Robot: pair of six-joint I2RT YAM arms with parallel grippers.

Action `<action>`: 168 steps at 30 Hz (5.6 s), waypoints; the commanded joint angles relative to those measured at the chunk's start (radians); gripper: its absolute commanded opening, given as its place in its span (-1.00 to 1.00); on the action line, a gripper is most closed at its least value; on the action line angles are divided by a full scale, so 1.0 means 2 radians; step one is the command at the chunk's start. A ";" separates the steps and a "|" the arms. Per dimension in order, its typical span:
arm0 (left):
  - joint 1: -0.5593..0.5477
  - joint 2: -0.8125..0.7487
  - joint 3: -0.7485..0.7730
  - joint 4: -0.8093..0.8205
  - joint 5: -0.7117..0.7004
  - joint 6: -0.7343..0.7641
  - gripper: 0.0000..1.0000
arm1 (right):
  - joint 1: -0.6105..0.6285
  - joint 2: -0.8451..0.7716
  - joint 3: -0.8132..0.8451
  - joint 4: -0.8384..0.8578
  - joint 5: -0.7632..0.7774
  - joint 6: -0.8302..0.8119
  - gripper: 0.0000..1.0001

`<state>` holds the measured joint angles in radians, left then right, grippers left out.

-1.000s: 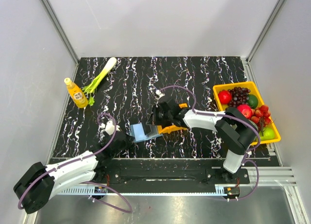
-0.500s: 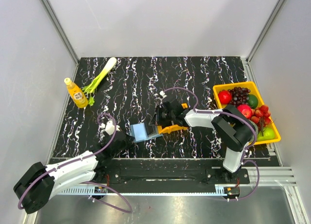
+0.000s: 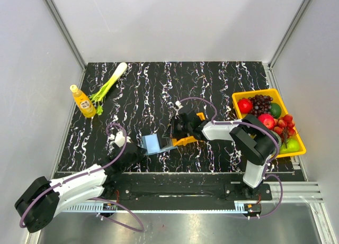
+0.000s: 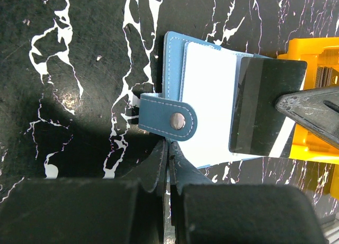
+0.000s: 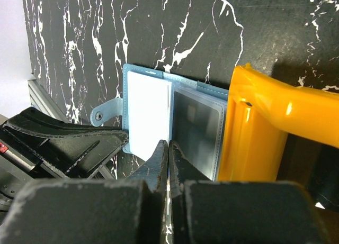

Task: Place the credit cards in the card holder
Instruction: Insert the credit card into the card holder.

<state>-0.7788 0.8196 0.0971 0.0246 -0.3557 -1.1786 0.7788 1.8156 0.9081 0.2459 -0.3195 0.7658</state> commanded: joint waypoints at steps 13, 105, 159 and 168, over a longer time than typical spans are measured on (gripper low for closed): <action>0.001 -0.003 0.002 0.006 -0.005 0.008 -1.00 | 0.003 -0.012 -0.008 0.042 -0.006 0.004 -1.00; 0.001 -0.020 -0.007 0.005 -0.009 0.003 -1.00 | -0.002 -0.035 0.021 -0.025 0.022 -0.045 -1.00; 0.002 -0.023 -0.009 0.001 -0.009 0.003 -1.00 | 0.006 0.016 0.001 0.040 -0.020 -0.002 -1.00; 0.001 -0.025 -0.009 -0.002 -0.011 0.001 -1.00 | 0.006 -0.037 -0.005 0.012 0.019 -0.019 -1.00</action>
<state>-0.7788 0.7742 0.0875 0.0013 -0.3569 -1.1790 0.7822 1.8336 0.8921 0.2832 -0.3305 0.7589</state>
